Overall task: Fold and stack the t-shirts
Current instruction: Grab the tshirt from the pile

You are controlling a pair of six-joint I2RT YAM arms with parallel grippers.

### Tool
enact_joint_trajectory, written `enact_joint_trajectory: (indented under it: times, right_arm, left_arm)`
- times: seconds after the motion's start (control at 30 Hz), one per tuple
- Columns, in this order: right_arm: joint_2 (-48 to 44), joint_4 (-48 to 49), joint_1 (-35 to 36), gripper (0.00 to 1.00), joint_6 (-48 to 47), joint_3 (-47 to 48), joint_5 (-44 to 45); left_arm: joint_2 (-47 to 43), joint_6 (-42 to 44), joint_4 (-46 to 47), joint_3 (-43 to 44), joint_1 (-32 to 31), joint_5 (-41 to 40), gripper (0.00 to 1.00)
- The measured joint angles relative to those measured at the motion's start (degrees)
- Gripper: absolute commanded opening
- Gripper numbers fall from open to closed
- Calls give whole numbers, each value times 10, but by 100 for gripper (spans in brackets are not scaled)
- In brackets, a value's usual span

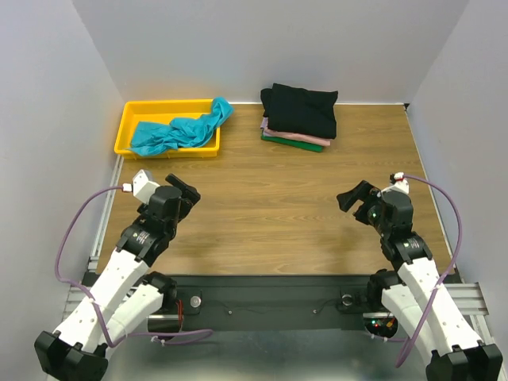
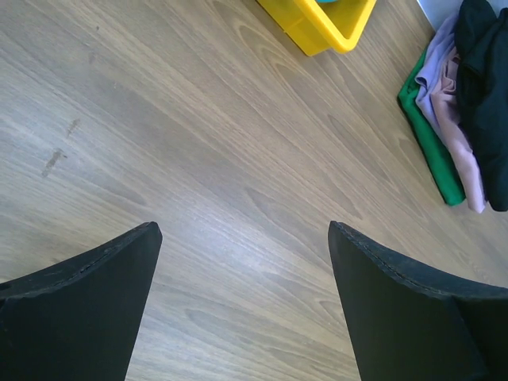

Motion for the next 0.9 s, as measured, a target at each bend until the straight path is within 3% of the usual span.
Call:
enact_joint_trajectory:
  times: [0.23,0.4,0.7,0.9]
  right_arm:
    - [6,0,1,100,7,0,9]
    - [16,0,1,100,14,0,13]
    - [32,-4,1,100,17,6,30]
    - [59,-4,0,100,17,21,44]
  left_arm:
    - [71,14,18,23,4,-19,98]
    - [186,47,39,112,45,-22,98]
    - [442,129,88,324,183,26,98]
    - [644,173,56,517,217,33,98]
